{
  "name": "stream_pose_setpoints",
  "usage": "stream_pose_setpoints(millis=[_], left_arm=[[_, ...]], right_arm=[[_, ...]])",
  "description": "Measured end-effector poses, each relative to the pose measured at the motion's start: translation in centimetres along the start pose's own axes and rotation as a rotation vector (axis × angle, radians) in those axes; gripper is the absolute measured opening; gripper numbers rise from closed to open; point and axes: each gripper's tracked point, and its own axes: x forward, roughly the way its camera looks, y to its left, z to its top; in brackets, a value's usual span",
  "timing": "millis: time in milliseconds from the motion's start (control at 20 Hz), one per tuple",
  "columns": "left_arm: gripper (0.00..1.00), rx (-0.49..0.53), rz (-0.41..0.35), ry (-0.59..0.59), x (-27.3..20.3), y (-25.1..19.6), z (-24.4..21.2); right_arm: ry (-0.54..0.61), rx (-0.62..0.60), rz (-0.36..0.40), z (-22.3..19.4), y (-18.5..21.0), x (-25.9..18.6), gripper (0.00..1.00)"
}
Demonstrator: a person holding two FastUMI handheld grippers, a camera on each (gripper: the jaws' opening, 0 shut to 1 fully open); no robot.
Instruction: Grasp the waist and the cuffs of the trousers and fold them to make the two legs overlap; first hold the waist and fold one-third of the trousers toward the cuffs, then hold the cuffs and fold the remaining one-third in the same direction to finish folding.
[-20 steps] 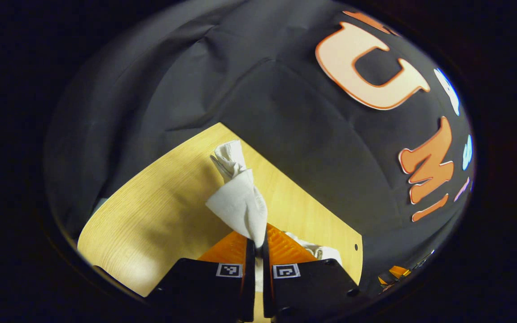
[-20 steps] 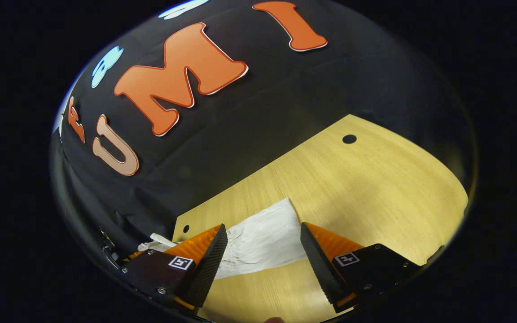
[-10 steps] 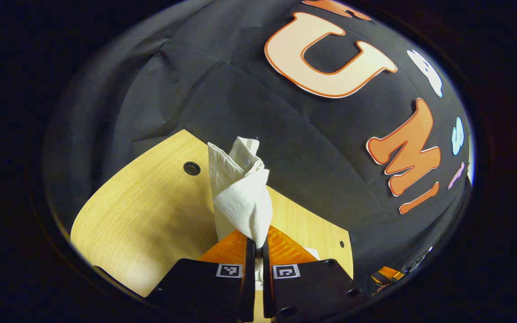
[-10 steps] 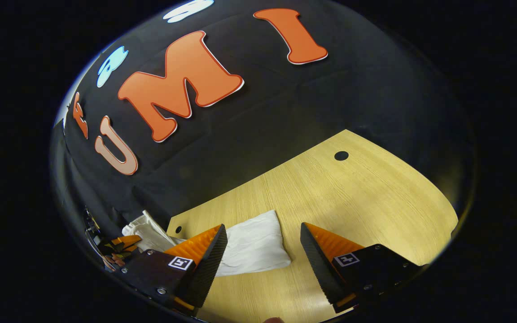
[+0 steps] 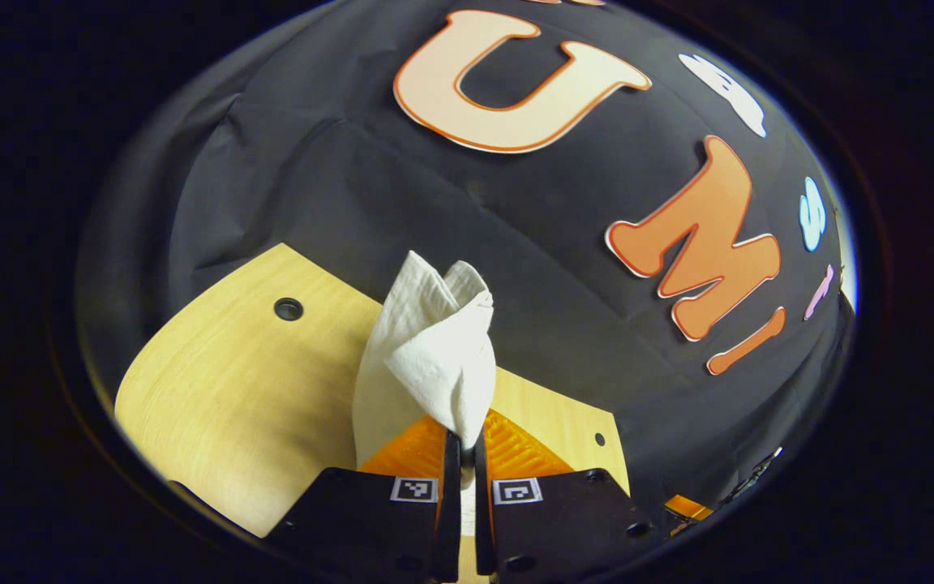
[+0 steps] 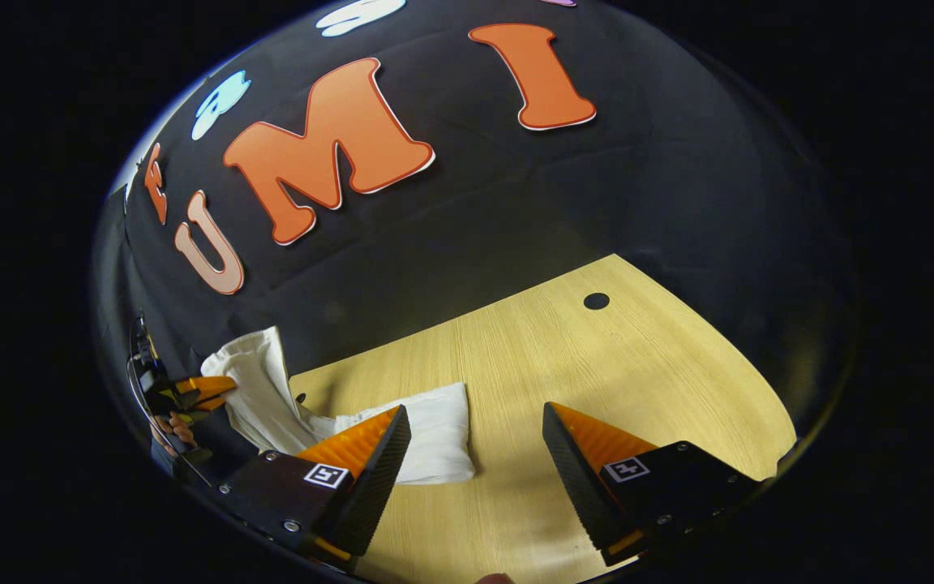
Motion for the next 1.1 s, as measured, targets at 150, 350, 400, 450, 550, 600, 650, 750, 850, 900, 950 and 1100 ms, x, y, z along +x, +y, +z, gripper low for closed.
stream_pose_setpoints(millis=[150,350,400,450,550,600,650,750,850,900,950,1100], left_arm=[[0.11,0.029,-0.019,0.012,1.3,-3.7,-1.4],[0.11,0.055,-0.051,0.053,3.2,-8.3,-4.7],[0.11,0.06,-0.059,0.07,3.8,-9.5,-5.8],[0.11,0.07,-0.066,0.084,4.6,-10.9,-7.1],[0.11,0.118,-0.078,0.122,5.9,-13.2,-10.2],[0.11,0.151,-0.078,0.151,6.3,-13.9,-11.8],[0.11,0.187,-0.08,0.179,6.6,-14.4,-13.6],[0.1,0.273,-0.115,0.25,7.0,-15.7,-17.0],[0.34,0.343,-0.152,0.301,5.7,-17.0,-20.0],[0.5,0.36,-0.185,0.318,4.9,-17.8,-20.9],[0.66,0.377,-0.205,0.316,4.0,-18.4,-21.1],[0.89,0.465,-0.196,0.272,2.0,-19.3,-20.4]], right_arm=[[-0.002,-0.001,-0.001,0.4,-2.0,-0.5,0.98],[-0.003,0.01,-0.005,0.6,-4.4,-1.0,0.98],[-0.001,0.009,-0.012,0.6,-5.2,-1.2,0.98],[-0.001,0.009,-0.014,0.5,-5.8,-1.4,0.98],[0.002,0.012,-0.017,0.4,-6.9,-1.7,0.98],[0.004,0.015,-0.015,0.3,-7.3,-1.8,0.98],[0.007,0.018,-0.017,0.1,-7.8,-2.0,0.98],[0.01,0.02,-0.016,0.1,-8.3,-2.0,0.98],[0.01,0.012,-0.016,0.1,-8.5,-2.0,0.98],[0.006,0.008,-0.011,0.2,-8.5,-2.1,0.98],[0.002,0.004,-0.005,0.4,-8.4,-2.3,0.98],[-0.019,-0.033,-0.003,1.0,-7.6,-2.4,0.98]])
